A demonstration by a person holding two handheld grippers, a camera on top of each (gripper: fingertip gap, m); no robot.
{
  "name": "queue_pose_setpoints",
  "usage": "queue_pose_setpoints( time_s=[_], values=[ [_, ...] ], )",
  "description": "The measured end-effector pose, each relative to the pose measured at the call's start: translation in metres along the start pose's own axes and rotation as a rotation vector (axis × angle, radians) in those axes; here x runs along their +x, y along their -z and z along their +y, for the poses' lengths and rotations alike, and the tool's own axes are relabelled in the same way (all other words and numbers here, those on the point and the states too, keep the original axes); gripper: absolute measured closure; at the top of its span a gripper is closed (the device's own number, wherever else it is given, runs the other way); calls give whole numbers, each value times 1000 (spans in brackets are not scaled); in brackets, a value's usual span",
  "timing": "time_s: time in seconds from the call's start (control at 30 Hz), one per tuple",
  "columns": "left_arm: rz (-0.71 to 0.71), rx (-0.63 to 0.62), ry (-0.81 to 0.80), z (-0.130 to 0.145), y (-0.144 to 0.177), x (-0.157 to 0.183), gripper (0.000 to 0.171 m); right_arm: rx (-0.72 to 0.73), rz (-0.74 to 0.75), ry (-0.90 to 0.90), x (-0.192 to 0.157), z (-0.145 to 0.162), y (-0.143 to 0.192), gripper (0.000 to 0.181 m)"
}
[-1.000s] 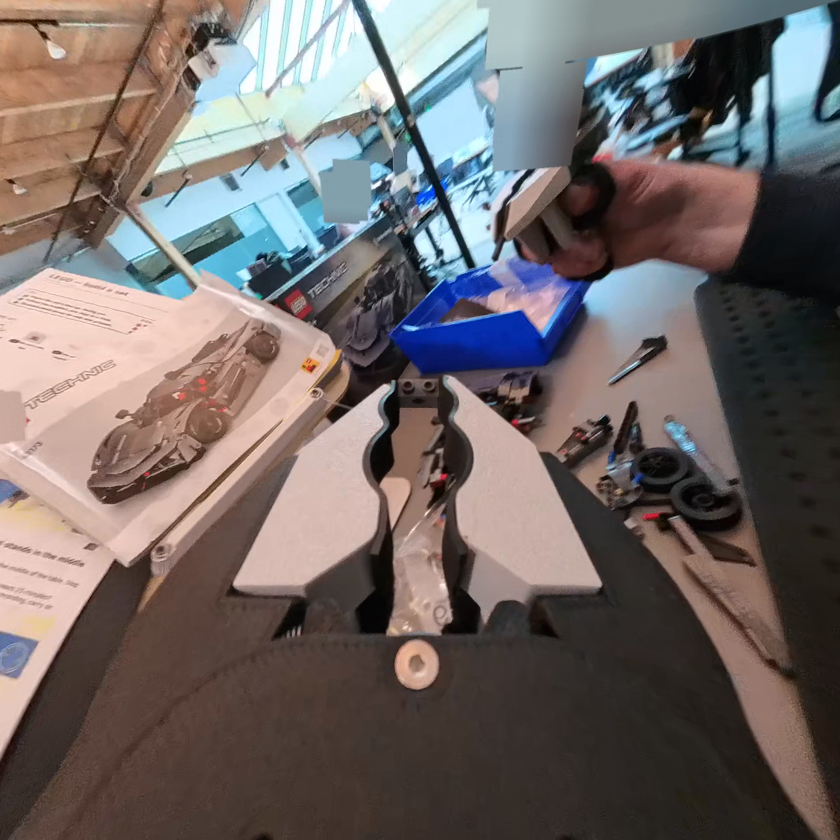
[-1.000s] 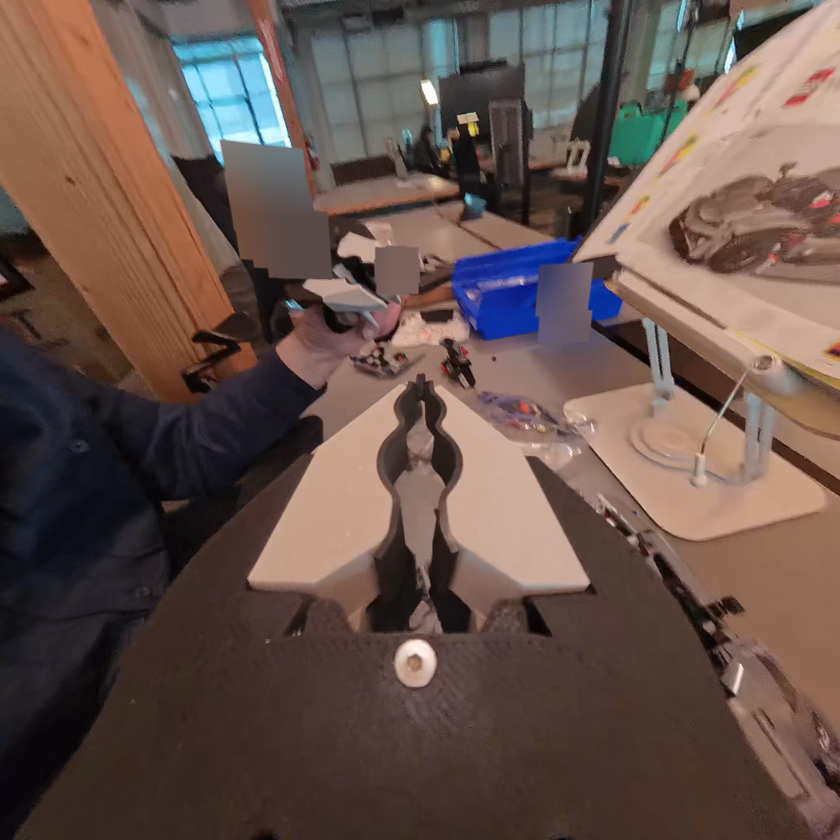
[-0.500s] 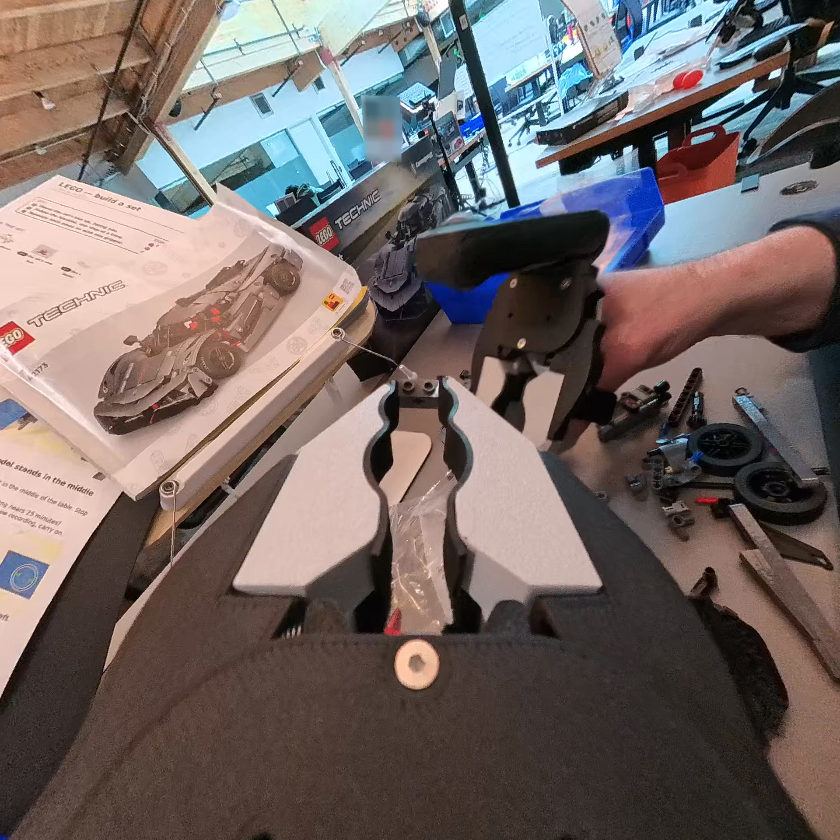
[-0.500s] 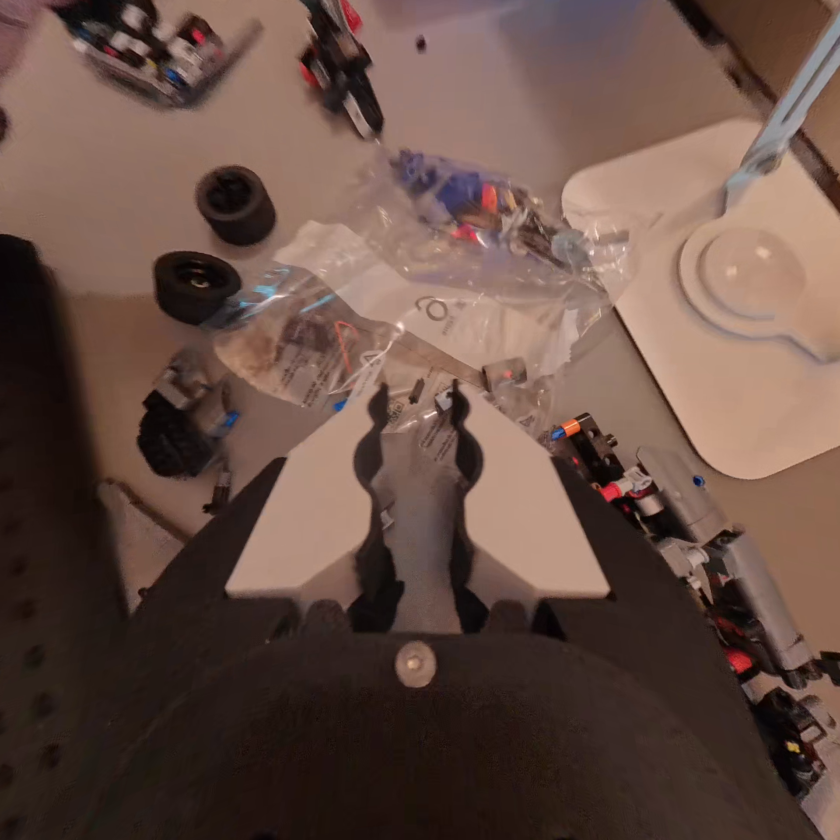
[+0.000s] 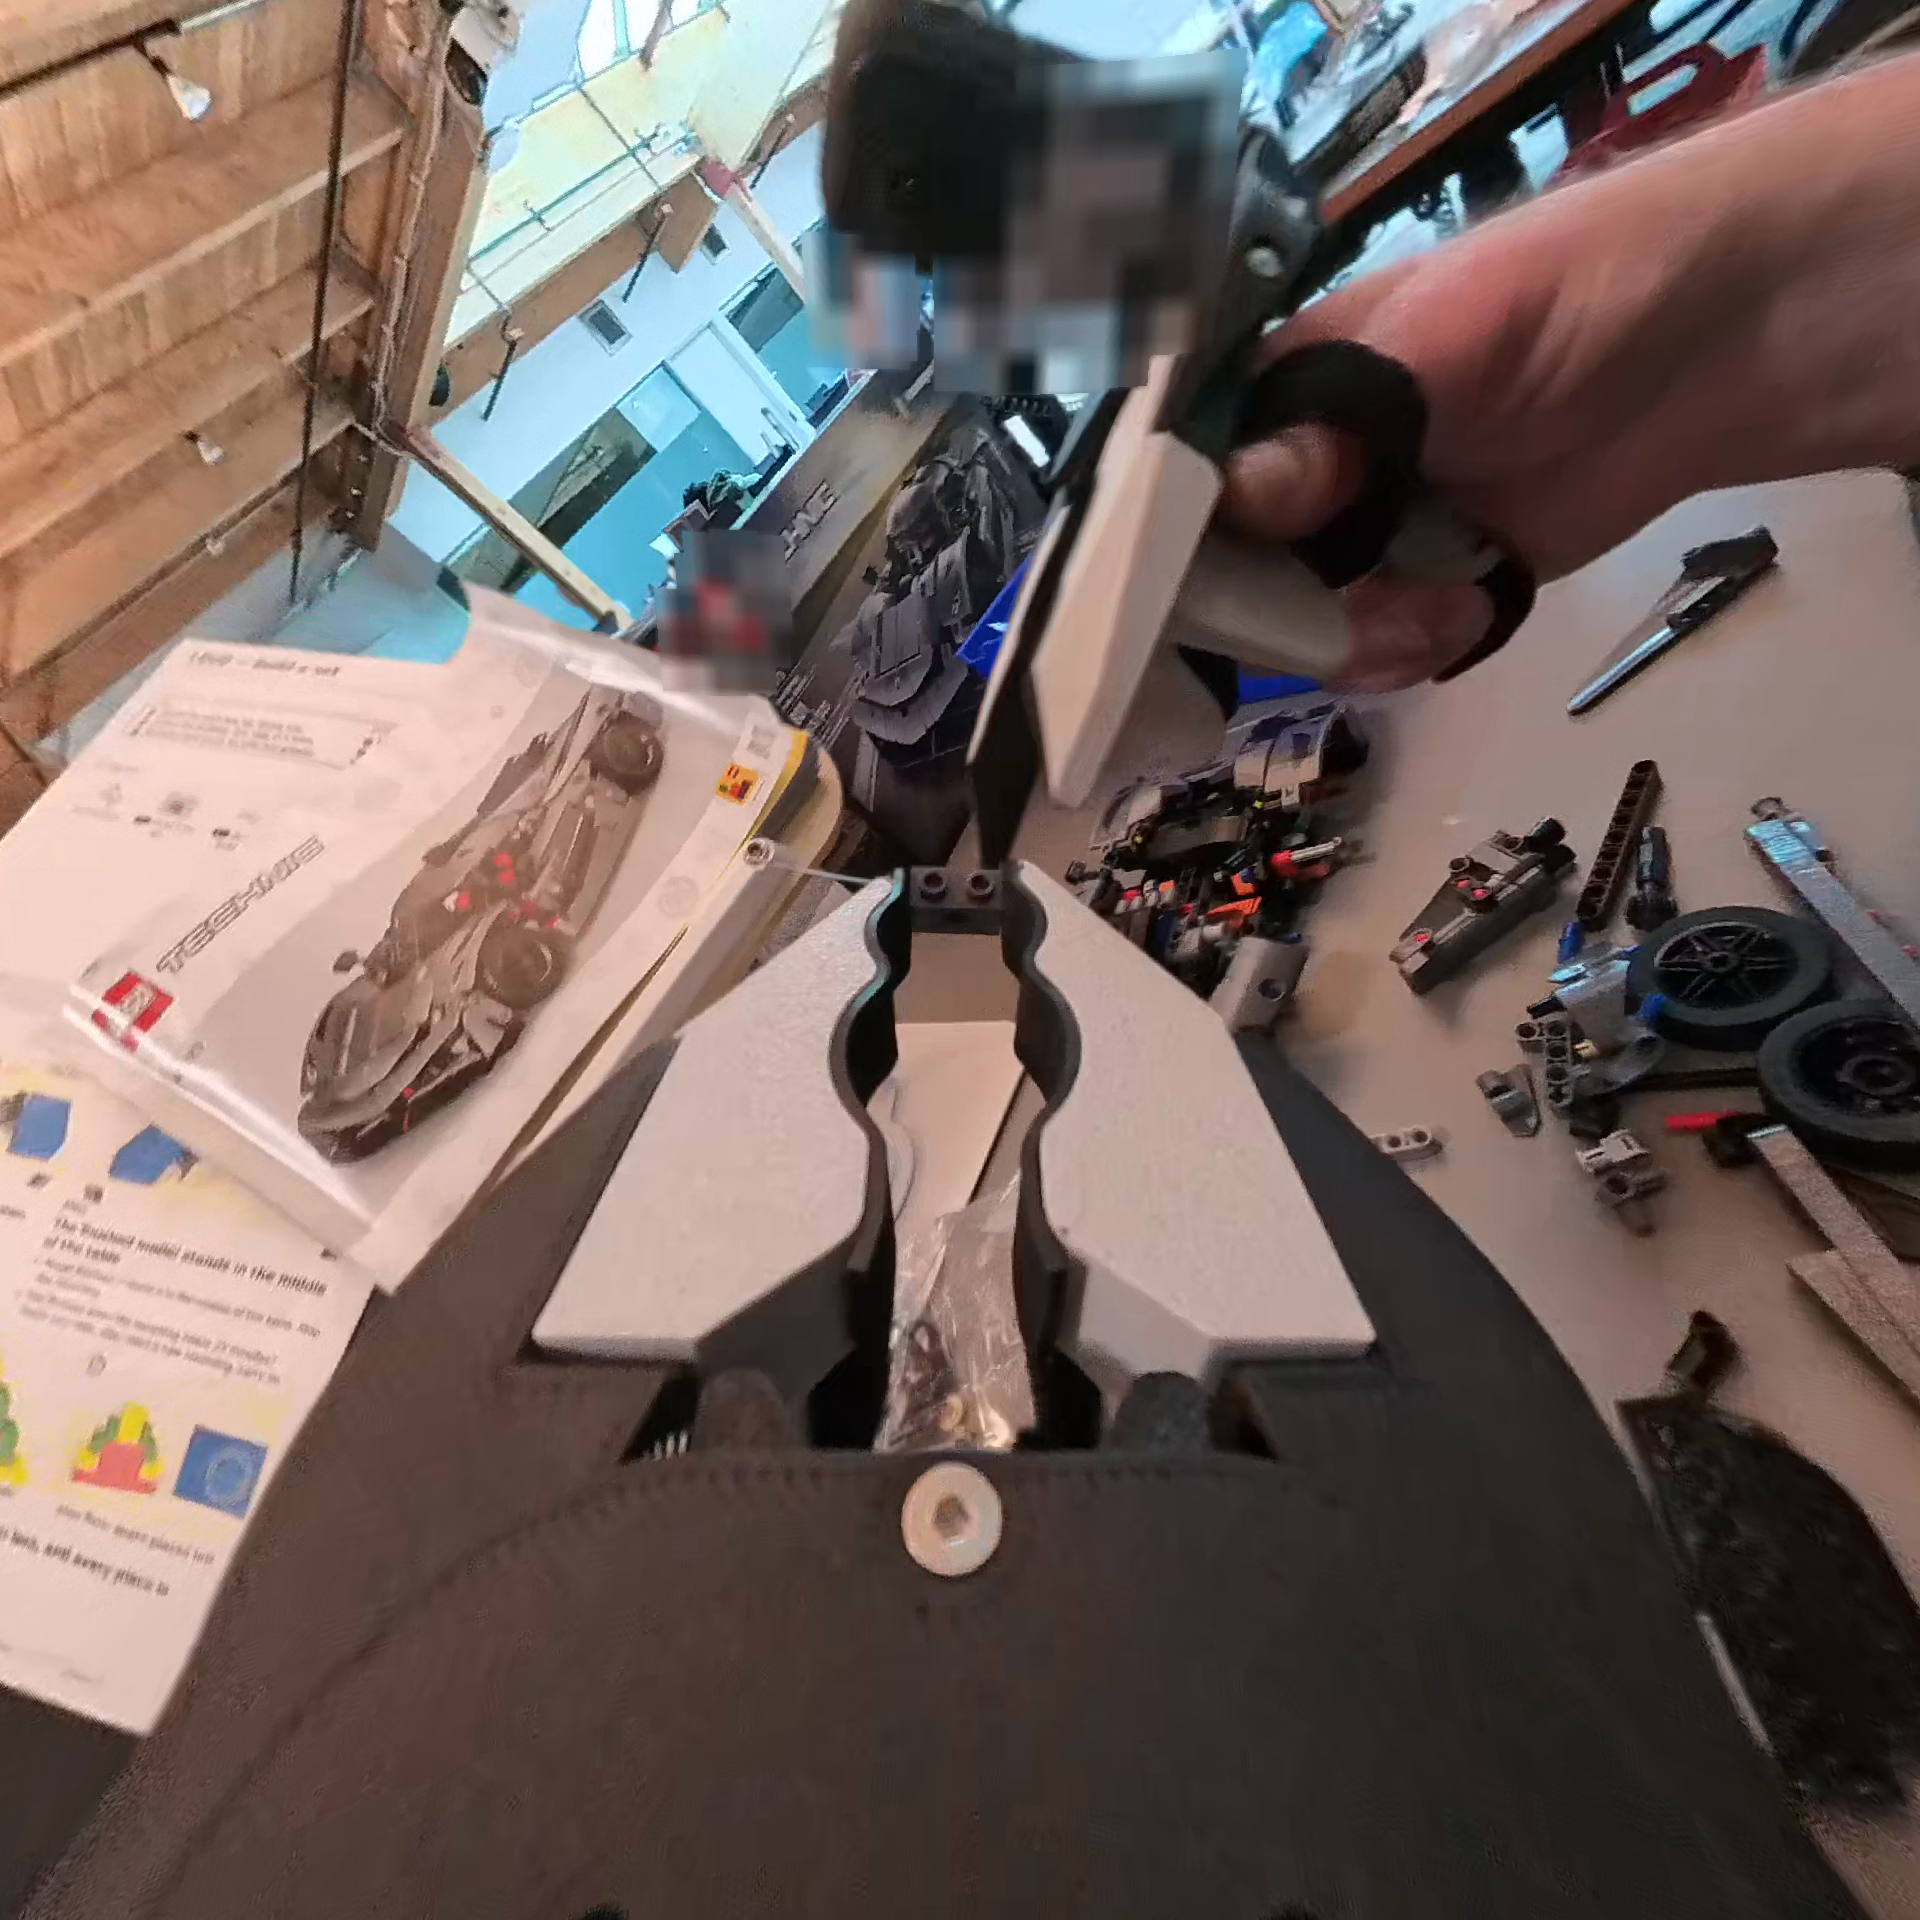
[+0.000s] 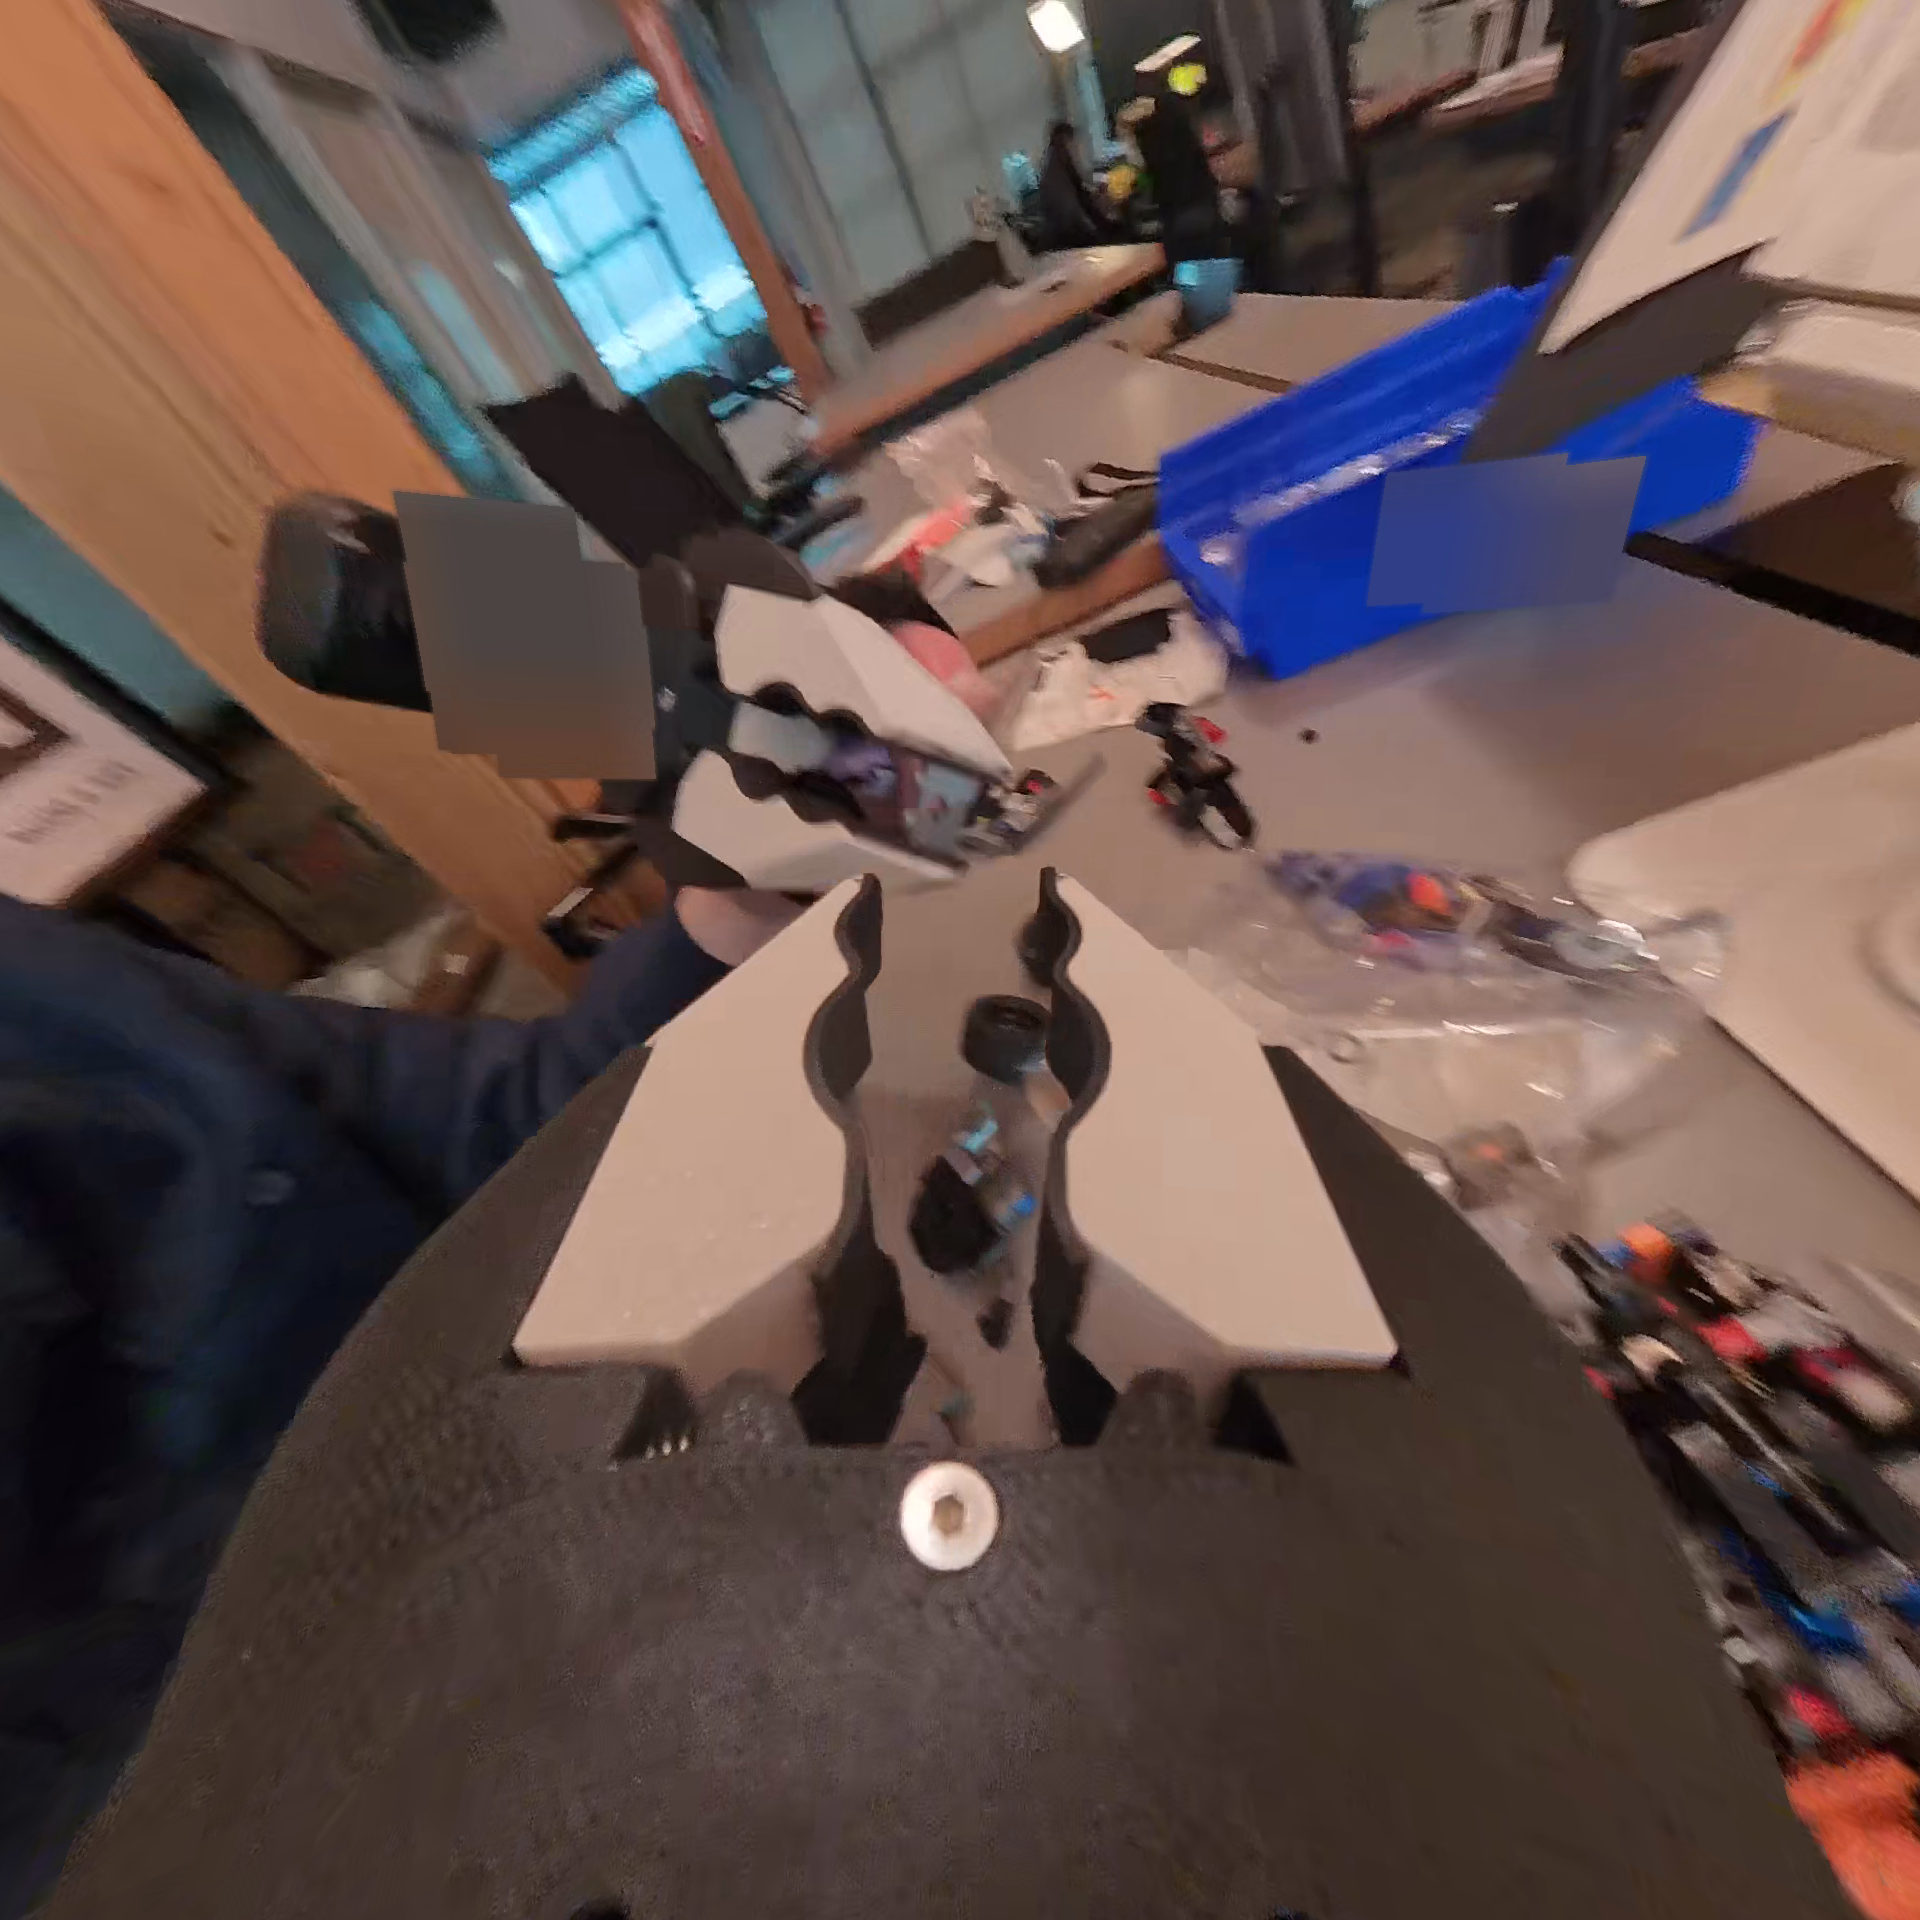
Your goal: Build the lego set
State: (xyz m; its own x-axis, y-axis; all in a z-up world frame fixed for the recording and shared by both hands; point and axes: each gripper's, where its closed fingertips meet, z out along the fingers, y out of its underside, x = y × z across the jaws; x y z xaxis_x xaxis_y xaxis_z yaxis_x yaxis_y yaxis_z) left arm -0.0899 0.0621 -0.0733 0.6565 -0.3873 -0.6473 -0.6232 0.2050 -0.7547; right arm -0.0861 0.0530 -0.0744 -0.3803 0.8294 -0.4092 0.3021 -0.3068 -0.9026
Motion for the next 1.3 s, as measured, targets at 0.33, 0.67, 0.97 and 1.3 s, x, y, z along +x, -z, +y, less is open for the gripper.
queue_pose_setpoints(
  time_s=[0.33,0.67,0.97,1.3],
  values=[
    [-1,-30,-104,-8,-13,13,157,1,-140,-96,-8,0,-1,172],
    [197,-315,62,53,-12,32,109,-33,54,-41,27,14,31,172],
    [222,-771,64,130,-21,56,95,-107,131,-35,46,41,32,172],
    [122,-755,155,136,-23,29,171,-251,177,84,47,58,10,172]
  ],
)
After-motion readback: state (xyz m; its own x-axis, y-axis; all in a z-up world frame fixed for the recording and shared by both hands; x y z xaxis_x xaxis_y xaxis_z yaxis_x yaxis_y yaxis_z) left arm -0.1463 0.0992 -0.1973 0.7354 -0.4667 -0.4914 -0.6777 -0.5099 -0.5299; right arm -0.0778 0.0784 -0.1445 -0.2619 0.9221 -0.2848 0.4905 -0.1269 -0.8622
